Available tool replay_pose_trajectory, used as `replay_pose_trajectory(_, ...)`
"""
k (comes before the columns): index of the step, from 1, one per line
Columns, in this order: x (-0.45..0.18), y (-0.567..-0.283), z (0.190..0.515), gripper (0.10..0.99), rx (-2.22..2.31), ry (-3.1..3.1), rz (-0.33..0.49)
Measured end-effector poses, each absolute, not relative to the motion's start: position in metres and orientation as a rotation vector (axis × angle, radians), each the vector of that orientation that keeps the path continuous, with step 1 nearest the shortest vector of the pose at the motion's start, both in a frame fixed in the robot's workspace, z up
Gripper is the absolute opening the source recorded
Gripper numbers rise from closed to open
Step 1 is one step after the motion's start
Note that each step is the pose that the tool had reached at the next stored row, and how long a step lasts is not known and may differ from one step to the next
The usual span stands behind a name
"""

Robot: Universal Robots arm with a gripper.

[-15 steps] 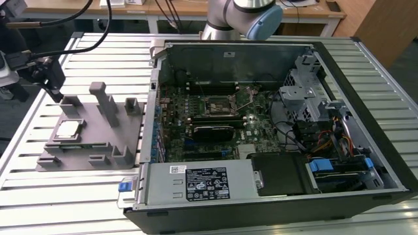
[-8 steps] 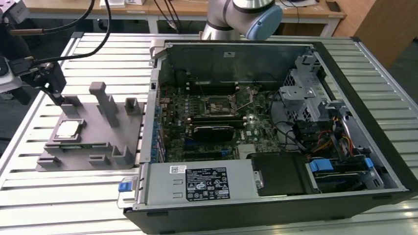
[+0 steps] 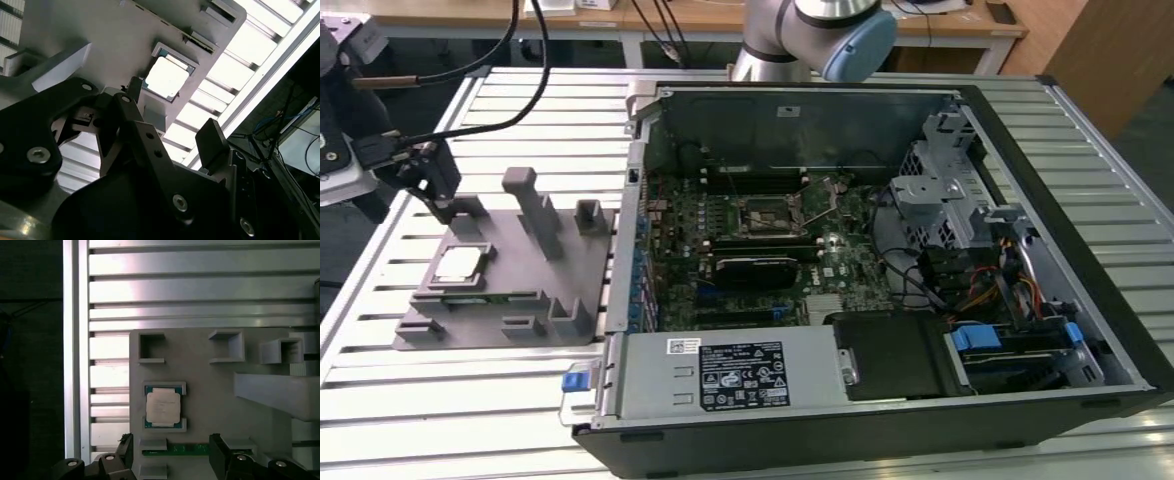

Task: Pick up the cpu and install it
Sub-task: 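Pick up the cpu and move it towards the insertion slot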

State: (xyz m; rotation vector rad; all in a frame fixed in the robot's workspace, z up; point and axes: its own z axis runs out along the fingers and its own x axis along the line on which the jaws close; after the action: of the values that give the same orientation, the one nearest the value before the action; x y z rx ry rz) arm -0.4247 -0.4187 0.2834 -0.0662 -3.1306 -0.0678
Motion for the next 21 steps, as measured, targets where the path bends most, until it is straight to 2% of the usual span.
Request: replay_pose_trajectory(21, -0.425, -0.417, 0.245, 0.706, -0.041, -3.127, -0.068)
